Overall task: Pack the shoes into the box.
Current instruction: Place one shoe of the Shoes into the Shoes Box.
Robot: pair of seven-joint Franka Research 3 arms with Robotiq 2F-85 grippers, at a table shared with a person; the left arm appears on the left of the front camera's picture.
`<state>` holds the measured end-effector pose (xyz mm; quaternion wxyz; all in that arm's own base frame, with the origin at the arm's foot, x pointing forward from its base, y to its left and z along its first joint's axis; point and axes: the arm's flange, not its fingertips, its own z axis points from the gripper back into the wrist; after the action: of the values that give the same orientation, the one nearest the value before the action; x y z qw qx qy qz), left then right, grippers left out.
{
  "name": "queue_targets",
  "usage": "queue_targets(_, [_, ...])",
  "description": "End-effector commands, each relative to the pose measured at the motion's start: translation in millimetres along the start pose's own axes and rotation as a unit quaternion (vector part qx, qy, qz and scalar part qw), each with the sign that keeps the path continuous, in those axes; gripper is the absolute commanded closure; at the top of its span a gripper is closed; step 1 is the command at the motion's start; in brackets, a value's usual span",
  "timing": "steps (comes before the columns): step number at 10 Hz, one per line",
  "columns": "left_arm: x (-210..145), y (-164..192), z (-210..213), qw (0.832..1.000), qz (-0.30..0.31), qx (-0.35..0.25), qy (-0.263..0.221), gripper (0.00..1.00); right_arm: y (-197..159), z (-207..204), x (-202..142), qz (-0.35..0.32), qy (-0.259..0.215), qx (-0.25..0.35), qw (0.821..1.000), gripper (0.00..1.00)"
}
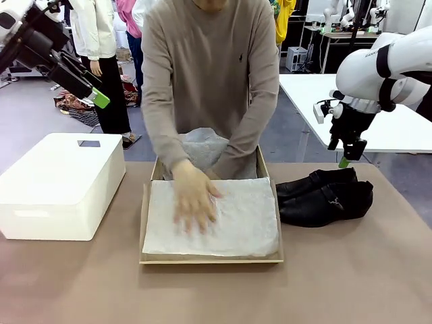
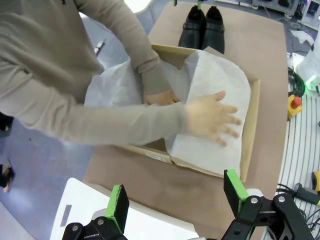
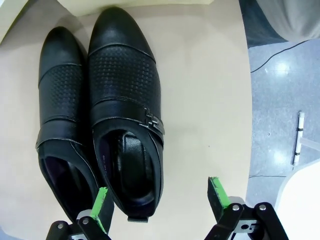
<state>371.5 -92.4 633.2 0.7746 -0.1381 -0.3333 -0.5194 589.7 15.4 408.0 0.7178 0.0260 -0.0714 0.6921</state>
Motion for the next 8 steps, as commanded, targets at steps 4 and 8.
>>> queue_targets(4, [0,0,1,1.000,0.003,-0.004,-0.005,0.00,-15,-22,-3,-0.007,-0.017,-0.004,1.000,0.00])
queue_targets(8, [0,0,1,1.000,0.003,-0.004,-0.005,0.00,-23,-32,-7,-0.012,-0.018,-0.005,1.000,0.00])
